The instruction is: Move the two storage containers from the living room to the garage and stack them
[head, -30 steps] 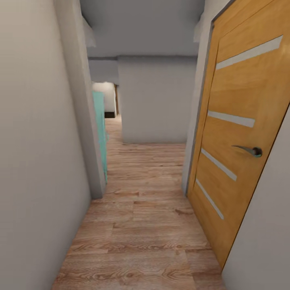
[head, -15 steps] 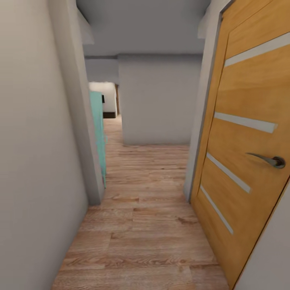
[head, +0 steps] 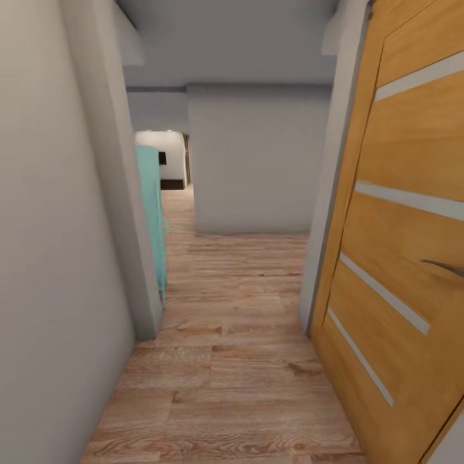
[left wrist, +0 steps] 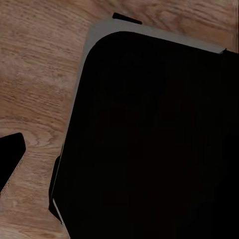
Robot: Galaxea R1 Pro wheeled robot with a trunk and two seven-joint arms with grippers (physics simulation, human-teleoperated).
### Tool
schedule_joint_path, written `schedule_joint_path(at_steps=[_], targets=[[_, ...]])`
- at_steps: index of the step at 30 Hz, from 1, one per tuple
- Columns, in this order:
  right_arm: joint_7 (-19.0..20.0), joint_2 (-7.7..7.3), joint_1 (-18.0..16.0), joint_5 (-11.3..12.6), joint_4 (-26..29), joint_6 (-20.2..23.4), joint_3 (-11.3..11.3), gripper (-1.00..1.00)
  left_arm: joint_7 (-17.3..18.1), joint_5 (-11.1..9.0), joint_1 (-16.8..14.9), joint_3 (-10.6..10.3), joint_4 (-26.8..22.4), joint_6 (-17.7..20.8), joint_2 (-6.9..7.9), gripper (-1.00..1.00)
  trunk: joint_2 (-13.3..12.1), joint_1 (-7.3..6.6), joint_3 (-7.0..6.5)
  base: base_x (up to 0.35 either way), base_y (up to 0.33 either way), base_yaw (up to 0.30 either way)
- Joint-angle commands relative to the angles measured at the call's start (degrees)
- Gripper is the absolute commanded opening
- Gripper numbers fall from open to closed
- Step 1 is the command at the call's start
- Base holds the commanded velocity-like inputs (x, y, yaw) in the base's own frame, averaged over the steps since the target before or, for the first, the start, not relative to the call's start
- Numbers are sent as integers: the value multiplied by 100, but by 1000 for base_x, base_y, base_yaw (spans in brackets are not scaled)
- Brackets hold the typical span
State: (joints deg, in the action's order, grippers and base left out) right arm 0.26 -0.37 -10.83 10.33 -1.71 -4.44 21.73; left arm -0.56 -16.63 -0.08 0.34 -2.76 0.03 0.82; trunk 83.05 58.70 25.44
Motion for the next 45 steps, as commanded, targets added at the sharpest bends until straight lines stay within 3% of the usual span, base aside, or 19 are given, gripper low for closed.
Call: schedule_joint_path(at_steps=[1,14,45], targets=[[6,1,-2,57,-23,-26,50,100,-6,-20,-1,1,-108,-6,7,100,3,3,6,325,0,0],[82,-79,222,39,-23,-22,51,100,-21,-16,-1,4,-569,65,48,100,3,3,6,325,0,0],[11,-69,222,47,-14,-23,48,100,-18,-16,-1,8,-590,67,58,100,3,3,6,325,0,0]])
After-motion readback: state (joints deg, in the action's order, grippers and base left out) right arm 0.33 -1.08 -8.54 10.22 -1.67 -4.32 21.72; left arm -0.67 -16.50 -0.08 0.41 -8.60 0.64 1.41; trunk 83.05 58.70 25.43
